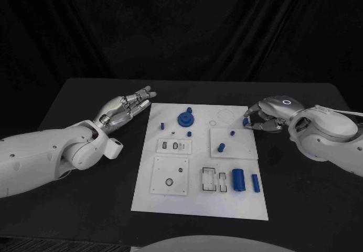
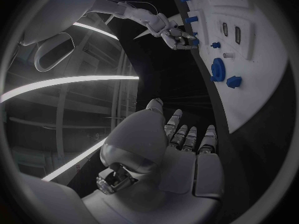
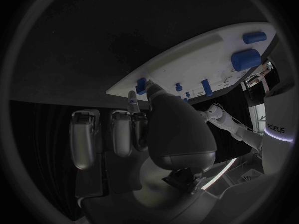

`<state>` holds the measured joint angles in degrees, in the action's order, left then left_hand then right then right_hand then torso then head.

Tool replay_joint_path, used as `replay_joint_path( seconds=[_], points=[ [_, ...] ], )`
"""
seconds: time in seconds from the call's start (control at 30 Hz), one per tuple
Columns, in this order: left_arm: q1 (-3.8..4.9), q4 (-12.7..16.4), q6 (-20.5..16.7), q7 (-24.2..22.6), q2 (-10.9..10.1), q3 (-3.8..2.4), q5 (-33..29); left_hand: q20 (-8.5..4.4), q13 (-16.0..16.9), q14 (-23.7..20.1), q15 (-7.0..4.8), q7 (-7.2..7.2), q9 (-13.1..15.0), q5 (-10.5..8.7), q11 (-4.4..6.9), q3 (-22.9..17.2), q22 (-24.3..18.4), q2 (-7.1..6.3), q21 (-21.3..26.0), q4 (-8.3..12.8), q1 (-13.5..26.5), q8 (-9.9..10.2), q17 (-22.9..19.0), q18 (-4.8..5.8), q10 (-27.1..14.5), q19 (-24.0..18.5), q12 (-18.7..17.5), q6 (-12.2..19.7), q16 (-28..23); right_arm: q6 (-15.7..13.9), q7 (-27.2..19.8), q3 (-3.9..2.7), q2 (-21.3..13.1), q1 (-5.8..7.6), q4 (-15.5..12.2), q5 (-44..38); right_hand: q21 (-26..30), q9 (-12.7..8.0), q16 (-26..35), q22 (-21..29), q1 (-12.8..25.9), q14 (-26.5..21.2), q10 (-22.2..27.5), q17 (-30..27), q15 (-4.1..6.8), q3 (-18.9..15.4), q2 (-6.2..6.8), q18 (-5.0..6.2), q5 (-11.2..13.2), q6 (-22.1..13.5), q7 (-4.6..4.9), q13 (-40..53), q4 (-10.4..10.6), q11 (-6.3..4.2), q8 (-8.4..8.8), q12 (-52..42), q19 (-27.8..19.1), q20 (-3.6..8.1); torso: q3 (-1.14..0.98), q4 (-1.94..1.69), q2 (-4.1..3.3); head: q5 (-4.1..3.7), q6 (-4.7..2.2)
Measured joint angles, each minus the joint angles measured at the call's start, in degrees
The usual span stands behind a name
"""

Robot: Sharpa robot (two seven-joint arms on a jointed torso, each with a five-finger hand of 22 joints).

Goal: Assemble the parts on the task board

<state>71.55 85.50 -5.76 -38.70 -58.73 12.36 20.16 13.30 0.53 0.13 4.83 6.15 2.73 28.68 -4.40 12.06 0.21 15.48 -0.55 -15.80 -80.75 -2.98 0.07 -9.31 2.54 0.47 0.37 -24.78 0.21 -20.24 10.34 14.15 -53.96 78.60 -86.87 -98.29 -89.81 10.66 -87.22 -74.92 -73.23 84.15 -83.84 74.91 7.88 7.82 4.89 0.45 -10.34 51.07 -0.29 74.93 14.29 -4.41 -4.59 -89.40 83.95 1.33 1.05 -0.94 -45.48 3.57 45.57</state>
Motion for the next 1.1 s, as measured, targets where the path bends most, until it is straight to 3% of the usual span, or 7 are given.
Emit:
replay_joint_path(
  seconds=[0.8, 1.1],
  points=[
    [-0.01, -0.1, 0.0, 0.0, 0.1, 0.0, 0.0, 0.21, 0.0, -0.2, 0.21, 0.03, 0.0, 0.0, -0.2, 0.0, 0.0, 0.0, 0.0, 0.0, 0.0, 0.0, 0.0, 0.0, 0.2, -0.2, 0.0, 0.0, 0.0, -1.4, -0.9, 0.01, 0.9, -0.61, 0.8, 0.0, 0.0, 1.0, 0.0, 0.0, -0.6, 0.0, 0.0, 0.0, 0.0, 0.0, -0.61, 0.0, 0.0, 2.5, -0.02, 0.0, -0.3, 0.0, -1.28, 0.2, 0.0, 0.0, -0.02, 0.02, -0.01, -0.05, 0.44],
    [-0.01, -0.2, 0.0, 0.0, 0.1, 0.0, 0.0, 0.21, 0.0, -0.2, 0.21, 0.21, 0.0, 0.0, -0.2, 0.0, 0.0, 0.0, 0.0, 0.0, 0.0, 0.0, 0.0, 0.0, 0.2, -0.2, 0.0, 0.2, 0.0, -2.2, -0.9, 0.01, 1.0, -0.65, 0.9, 0.0, 0.0, 3.4, 0.0, 0.0, -2.6, 0.0, 0.0, 0.0, 0.0, 0.7, -2.27, 0.0, -0.4, 7.2, 0.16, 0.0, -2.3, 0.01, -4.0, 0.4, 0.0, 0.0, -0.02, 0.02, -0.01, 0.03, 0.54]
  ],
)
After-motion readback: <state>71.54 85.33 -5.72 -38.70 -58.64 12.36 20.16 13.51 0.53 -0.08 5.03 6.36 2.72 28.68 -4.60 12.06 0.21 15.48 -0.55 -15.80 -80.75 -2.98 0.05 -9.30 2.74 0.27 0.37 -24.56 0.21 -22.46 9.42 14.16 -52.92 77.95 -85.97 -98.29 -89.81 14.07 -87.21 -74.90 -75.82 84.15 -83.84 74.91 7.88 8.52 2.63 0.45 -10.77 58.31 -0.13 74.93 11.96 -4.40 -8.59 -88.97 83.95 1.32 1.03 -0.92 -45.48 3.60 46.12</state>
